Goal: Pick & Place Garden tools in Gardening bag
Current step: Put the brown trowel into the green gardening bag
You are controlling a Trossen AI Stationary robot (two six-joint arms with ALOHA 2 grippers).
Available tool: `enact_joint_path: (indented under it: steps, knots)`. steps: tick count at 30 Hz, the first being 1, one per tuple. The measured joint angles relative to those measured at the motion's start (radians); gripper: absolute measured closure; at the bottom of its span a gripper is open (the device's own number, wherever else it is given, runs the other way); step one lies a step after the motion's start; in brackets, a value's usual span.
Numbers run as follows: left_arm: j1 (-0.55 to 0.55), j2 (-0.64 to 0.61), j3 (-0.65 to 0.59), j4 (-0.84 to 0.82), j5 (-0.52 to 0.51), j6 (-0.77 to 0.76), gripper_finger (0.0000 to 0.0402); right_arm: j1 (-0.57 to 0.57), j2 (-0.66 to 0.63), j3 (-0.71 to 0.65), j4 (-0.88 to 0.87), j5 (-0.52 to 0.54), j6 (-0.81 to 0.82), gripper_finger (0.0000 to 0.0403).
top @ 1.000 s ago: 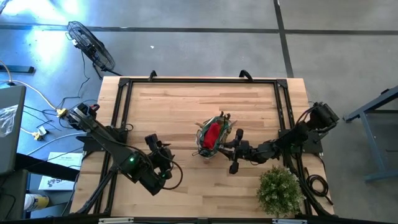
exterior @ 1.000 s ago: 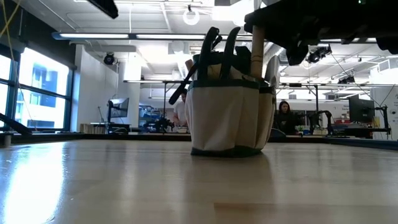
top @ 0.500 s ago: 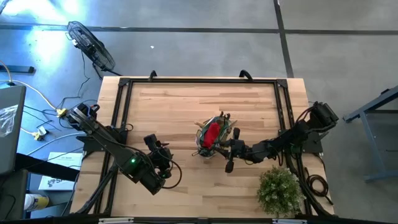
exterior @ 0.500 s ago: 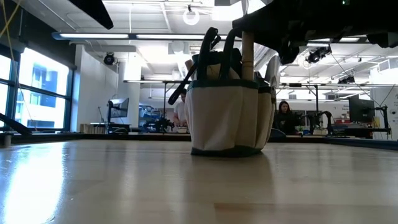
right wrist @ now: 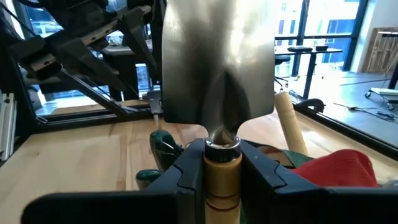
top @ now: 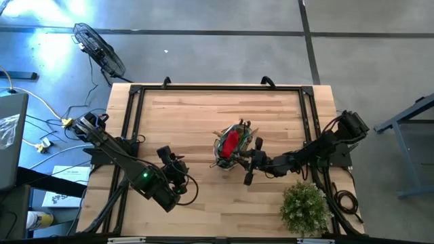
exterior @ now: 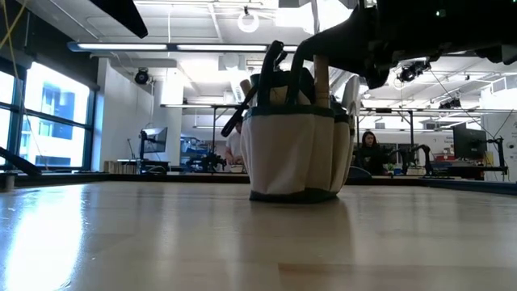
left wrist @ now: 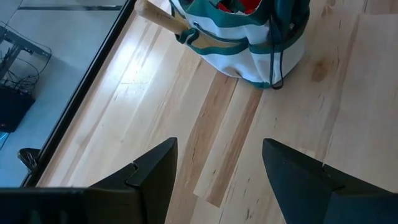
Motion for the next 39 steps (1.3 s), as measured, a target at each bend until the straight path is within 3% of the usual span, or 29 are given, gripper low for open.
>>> enact_joint_path:
  steps: [12,23,32,39]
  knots:
    - [0.0,0.0,0.0,0.003,-0.016,0.0,0.0174,0.0,0.029,0.0,-0.051,0.009,0.068,0.0347]
    - [0.0,0.0,0.0,0.004,-0.016,0.0,0.0174,0.008,0.215,0.001,0.152,0.013,0.143,0.0347]
    - [0.0,0.0,-0.005,0.015,-0.016,0.0,0.0174,0.008,0.223,0.002,0.146,0.013,0.148,0.0347]
    - [0.0,0.001,-0.086,0.07,-0.014,-0.004,0.0174,0.008,0.224,0.002,0.144,0.013,0.148,0.0347]
